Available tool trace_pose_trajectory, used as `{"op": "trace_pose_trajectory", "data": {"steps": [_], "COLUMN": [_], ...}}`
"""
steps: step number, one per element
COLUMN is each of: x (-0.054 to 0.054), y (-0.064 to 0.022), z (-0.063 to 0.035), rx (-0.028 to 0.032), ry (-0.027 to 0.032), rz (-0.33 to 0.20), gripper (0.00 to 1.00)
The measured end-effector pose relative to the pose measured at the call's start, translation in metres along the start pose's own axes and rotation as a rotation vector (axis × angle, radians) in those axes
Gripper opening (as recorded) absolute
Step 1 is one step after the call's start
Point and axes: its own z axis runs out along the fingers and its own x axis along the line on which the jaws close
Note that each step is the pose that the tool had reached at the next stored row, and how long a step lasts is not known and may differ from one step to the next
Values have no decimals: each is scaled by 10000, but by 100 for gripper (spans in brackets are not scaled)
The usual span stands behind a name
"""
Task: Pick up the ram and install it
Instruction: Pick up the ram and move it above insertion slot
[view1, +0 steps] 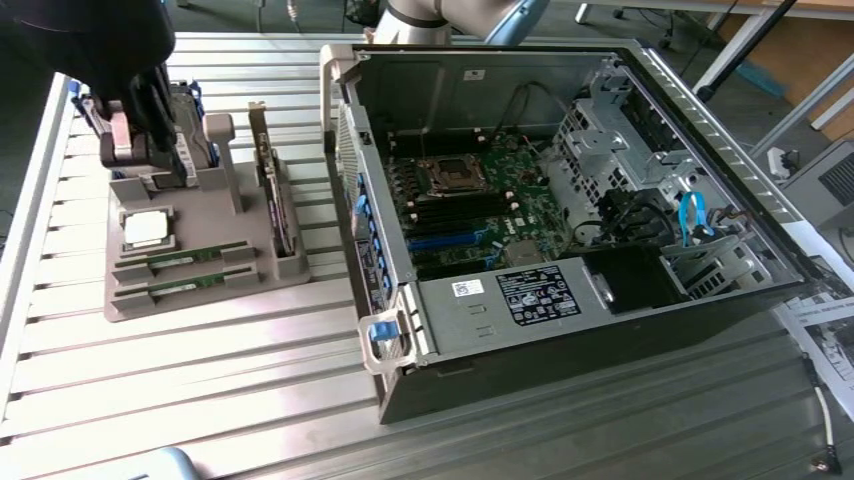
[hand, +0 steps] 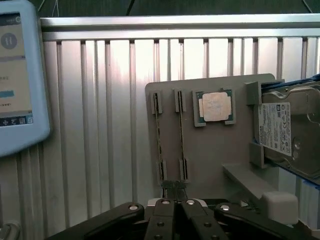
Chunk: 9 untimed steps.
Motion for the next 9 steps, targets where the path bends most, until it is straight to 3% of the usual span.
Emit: {"op": "trace_pose_trajectory", "data": {"steps": [9], "x": [-47], "y": [5], "z": [147], "rx": [3], "ry": [-7], "rz": [-211], "gripper": [11]}}
